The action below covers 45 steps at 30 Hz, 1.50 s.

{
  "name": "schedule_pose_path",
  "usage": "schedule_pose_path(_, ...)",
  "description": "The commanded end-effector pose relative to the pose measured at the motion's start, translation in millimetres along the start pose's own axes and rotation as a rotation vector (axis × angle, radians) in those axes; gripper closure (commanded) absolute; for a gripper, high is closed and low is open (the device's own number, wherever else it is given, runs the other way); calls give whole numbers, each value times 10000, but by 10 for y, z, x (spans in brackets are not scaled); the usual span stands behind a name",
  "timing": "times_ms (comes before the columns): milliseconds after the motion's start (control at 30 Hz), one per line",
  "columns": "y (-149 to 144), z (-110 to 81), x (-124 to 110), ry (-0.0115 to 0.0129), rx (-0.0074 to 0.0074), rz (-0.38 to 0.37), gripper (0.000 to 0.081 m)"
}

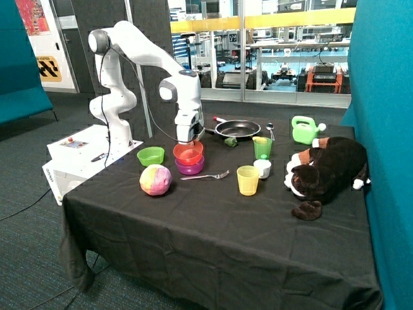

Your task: Stack the bowls

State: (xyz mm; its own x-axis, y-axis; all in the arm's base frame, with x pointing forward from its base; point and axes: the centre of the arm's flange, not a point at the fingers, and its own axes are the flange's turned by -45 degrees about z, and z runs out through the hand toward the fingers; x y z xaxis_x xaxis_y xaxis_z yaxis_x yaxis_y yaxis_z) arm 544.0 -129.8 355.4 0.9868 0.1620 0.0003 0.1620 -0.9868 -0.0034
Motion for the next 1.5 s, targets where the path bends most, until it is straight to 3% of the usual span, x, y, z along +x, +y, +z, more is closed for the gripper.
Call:
schedule_pose_path(0, -27, 30, 4, -3, -34, -34, 808)
schedule_pose_path(400, 36, 95, -102, -2, -34, 48, 808)
schedule_pose_path(1133, -101, 163, -111, -3, -34, -245, 808)
schedule_pose_path(1233, -91, 167, -123, -3, -34, -244, 767)
schedule_pose_path(1467, -46, 184, -154, -3, -34, -175, 795)
